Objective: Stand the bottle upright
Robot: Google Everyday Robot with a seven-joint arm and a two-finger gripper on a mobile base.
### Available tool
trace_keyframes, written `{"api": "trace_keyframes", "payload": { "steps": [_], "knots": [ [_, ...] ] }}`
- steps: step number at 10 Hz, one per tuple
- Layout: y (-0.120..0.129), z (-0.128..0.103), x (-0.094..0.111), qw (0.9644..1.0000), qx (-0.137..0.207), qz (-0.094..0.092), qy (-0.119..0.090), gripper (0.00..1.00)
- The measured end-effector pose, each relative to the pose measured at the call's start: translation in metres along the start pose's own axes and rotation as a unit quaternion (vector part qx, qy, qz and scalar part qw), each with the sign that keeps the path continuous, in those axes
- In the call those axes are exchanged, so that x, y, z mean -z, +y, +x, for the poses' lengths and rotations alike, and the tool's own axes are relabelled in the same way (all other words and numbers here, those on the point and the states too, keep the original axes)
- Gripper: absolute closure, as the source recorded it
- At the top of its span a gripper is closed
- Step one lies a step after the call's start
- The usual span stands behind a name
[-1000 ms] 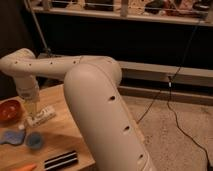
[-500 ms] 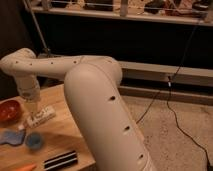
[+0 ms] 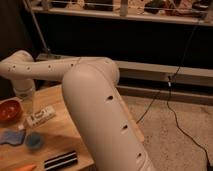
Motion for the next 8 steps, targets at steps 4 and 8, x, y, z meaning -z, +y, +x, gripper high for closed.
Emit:
{"api": "trace_keyframes", "payload": {
  "steps": [4, 8],
  "knots": [
    [0.012, -0.038, -0.019, 0.9944, 0.1, 0.011, -0.034, 0.35],
    [0.032, -0.08, -0.051, 0.9785, 0.205, -0.012, -0.018, 0.35]
  ]
}}
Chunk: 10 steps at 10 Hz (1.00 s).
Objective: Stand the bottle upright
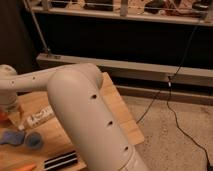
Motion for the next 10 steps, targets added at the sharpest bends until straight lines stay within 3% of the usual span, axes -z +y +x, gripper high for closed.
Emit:
{"api": "trace_keyframes", "payload": {
  "steps": [2, 6, 10],
  "knots": [
    [0.001, -0.002, -0.006, 0.9998, 0.007, -0.011, 0.012, 0.35],
    [0.013, 0.009, -0.015, 0.9988, -0.015, -0.031, 0.034, 0.35],
    [0.023, 0.009, -0.037, 0.9987, -0.02, -0.037, 0.03, 0.35]
  ]
}}
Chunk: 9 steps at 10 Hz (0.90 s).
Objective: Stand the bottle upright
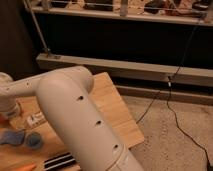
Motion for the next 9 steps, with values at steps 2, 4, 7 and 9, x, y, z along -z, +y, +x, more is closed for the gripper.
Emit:
{"api": "trace_keyframes", "payload": {
  "steps": [2, 4, 7, 9],
  "knots": [
    [0.0, -0.003, -0.009, 1.0, 0.001, 0.0, -0.004, 0.35],
    [0.0, -0.006, -0.019, 1.0, 0.007, -0.004, -0.006, 0.35],
    [-0.001, -0.004, -0.034, 0.9998, 0.016, -0.014, 0.0, 0.35],
    [0.0, -0.002, -0.041, 0.9996, 0.019, -0.021, 0.002, 0.35]
  ]
}}
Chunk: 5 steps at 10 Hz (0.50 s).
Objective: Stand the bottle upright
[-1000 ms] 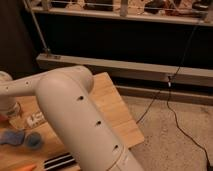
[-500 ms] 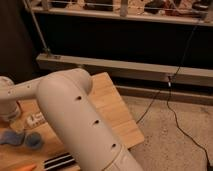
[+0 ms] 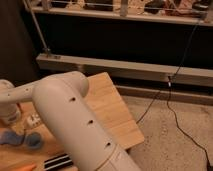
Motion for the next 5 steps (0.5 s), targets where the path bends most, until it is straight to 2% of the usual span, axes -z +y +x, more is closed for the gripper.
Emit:
{"api": "trace_keyframes", "payload": {
  "steps": [5],
  "knots": [
    [-0.0022, 0.0062, -0.0131, 0.9999, 0.01, -0.013, 0.005, 0.35]
  ]
}}
